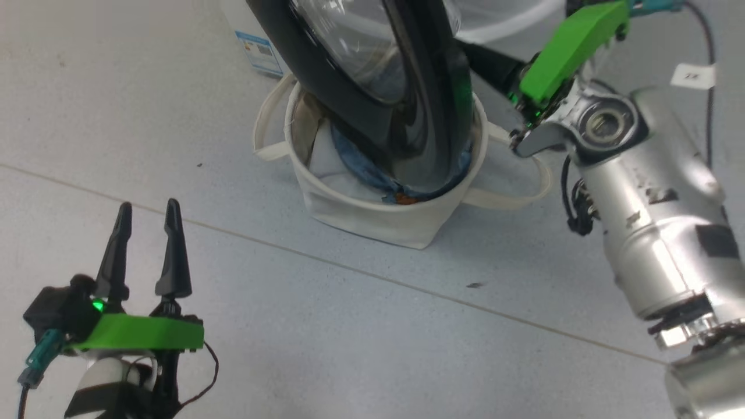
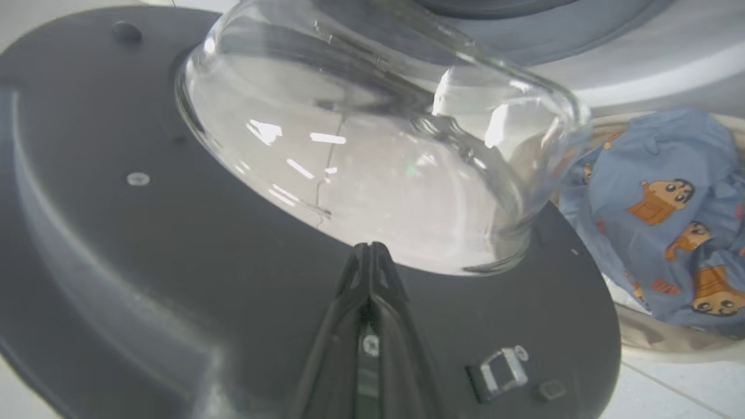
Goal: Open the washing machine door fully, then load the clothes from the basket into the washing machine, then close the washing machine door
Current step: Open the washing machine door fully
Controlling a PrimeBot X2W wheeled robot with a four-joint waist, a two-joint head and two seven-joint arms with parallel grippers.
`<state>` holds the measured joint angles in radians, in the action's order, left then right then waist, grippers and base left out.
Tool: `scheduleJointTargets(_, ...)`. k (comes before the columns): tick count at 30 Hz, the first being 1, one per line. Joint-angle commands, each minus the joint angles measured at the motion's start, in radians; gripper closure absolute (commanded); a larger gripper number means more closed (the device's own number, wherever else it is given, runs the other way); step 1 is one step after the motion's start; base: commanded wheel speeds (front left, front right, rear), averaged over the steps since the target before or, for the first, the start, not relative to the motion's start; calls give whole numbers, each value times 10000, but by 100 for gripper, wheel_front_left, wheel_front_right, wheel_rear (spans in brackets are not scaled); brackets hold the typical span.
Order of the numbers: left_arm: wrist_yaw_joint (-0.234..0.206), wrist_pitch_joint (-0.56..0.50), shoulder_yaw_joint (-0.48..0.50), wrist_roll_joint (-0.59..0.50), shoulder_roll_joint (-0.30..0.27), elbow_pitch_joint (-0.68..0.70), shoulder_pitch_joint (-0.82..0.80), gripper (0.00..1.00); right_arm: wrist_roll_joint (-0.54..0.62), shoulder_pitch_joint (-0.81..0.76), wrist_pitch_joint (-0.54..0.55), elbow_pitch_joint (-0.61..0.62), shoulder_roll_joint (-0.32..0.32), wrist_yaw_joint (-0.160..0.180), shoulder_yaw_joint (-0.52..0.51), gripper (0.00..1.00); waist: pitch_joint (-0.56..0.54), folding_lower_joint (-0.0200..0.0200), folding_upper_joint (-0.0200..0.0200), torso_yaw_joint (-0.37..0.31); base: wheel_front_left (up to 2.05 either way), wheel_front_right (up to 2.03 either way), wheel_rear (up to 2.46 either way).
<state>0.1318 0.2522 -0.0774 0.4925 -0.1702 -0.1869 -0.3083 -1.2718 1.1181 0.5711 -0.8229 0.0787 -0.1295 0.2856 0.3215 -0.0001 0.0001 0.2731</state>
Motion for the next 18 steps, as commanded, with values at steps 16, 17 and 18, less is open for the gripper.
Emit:
scheduleJointTargets(16, -12, 95, -8, -296, -307, -295, 436, 0, -3677, -825, -2051, 1158, -284, -12, 4474, 100, -1214, 1, -1, 905, 0, 0, 0)
scheduleJointTargets(17, -12, 95, -34, -292, -289, -290, 419, 0, -3858, -752, -2199, 1142, -284, -12, 4705, 100, -1175, 1, -1, 992, 0, 0, 0)
scheduleJointTargets(18, -12, 95, -64, -296, -274, -291, 399, 0, -4050, -675, -2346, 1115, -284, -12, 4921, 100, -1134, 1, -1, 1080, 0, 0, 0)
